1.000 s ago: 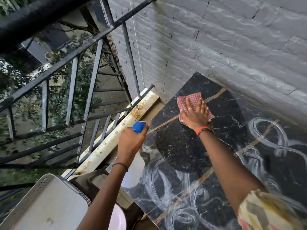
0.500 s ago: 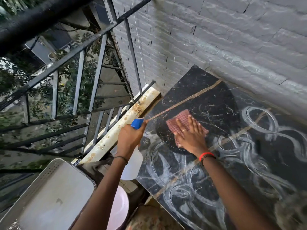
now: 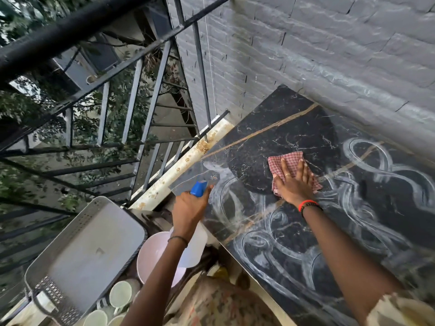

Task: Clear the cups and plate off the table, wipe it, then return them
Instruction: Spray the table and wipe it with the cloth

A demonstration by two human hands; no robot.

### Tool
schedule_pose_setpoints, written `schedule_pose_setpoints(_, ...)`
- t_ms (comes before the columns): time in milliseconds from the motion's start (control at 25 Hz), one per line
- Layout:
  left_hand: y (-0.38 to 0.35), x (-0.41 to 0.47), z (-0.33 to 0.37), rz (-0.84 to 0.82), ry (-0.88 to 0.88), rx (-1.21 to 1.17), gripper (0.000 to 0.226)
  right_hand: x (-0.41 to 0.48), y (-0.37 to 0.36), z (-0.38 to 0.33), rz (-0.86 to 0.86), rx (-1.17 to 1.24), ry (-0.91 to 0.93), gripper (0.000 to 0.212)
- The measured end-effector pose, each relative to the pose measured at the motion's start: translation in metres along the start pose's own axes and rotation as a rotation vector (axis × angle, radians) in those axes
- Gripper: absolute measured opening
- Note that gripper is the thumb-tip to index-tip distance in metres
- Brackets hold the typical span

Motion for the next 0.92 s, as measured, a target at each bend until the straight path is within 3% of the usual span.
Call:
schedule_pose_setpoints(200, 0.020, -0.027, -0.023, 0.075, 0.041, -0.025, 0.062, -0.006, 0.003, -0.005, -0.038, 0.010, 0.014, 0.062)
schedule_pose_setpoints(360, 0.020, -0.049, -0.026, 0.019, -0.020, 0.013, 0.053, -0.006, 0.005, -0.006, -0.039, 0.005, 0.015, 0.063)
schedule_pose_setpoints(520, 0.006, -0.072, -0.020, -0.027, -0.101, 0.246, 0.053, -0.005, 0.003, -0.006, -0.055, -0.009, 0.007, 0.063)
schedule_pose_setpoints(640, -0.006, -0.076, -0.019, -0.068, -0.068, 0.152, 0.063, -0.004, 0.004, -0.007, -0.058, -0.005, -0.003, 0.063)
schedule_pose_setpoints(720, -0.016, -0.082, -0.016, -0.110, -0.083, 0.251, 0.065, -0.005, 0.004, -0.008, -0.060, 0.010, -0.014, 0.063)
schedule_pose_setpoints(920, -0.023, -0.083, -0.025, -0.173, -0.116, 0.130, 0.052, -0.004, 0.000, -0.009, -0.065, 0.028, -0.050, 0.063)
Point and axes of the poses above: each hand's wrist, its own x-axis towards the middle knuckle, its own y-axis out of the back of the hand, z = x × y, the point moved 7 cm from there along x, towards the middle knuckle
